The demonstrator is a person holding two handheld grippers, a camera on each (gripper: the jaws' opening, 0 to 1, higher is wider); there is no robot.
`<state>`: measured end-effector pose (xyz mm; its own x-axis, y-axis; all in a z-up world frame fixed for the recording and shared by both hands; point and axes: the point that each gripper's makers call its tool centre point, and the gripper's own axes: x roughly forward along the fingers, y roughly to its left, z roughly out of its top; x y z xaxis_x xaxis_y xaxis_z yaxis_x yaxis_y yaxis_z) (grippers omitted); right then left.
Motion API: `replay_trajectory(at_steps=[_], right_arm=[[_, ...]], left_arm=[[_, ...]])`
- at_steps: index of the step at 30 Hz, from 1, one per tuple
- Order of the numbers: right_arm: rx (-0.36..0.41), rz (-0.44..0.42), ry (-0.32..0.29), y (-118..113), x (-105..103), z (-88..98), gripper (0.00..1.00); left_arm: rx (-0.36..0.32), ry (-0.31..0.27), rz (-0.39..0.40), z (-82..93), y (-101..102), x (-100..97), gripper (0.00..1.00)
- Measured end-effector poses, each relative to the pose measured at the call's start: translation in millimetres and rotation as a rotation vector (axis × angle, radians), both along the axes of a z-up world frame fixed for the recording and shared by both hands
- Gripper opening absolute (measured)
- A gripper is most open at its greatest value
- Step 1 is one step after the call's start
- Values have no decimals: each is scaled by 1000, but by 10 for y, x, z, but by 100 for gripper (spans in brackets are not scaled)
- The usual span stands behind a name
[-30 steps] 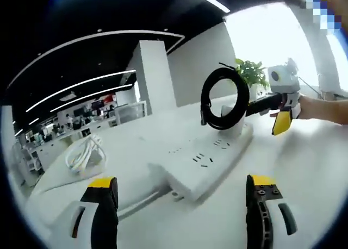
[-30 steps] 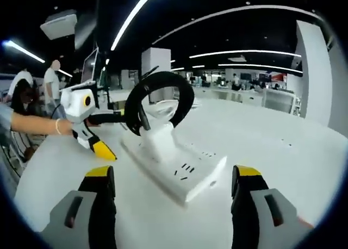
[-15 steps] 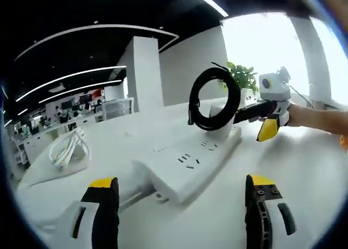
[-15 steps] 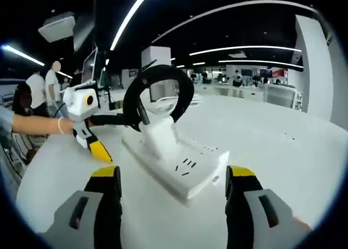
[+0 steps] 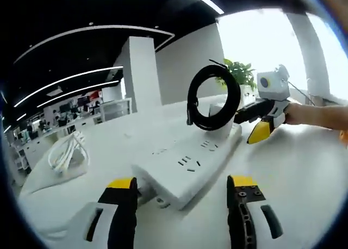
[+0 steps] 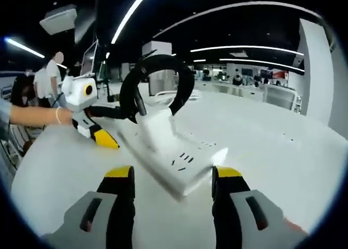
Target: Straighten the power strip on the desk, plug the charger into it
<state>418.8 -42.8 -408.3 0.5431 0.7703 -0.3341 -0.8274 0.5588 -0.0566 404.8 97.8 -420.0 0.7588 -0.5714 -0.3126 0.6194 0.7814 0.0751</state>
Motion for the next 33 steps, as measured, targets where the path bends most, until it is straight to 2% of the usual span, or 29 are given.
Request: replay_trajectory(at_steps=[3, 8, 19, 21, 25, 33], right_arm=[[-8, -17, 3, -32, 36, -8, 47], [7, -63, 15, -74, 95, -6, 38], [-22, -80, 1, -64, 30, -7, 36], [-28, -84, 0, -79, 34, -6, 36], [-34, -89, -5, -75, 24, -10, 35], [-49, -95, -5, -107, 7, -9, 30]], left_arm=[[14, -3, 20, -8, 64, 26, 54], [23, 9, 32, -65, 50, 61, 54], [40, 17, 24, -54, 42, 106, 52], [62, 5, 15, -40, 20, 77, 49], [62, 21, 11, -3, 16, 78, 49], [60, 15, -1, 25, 39, 74, 48]])
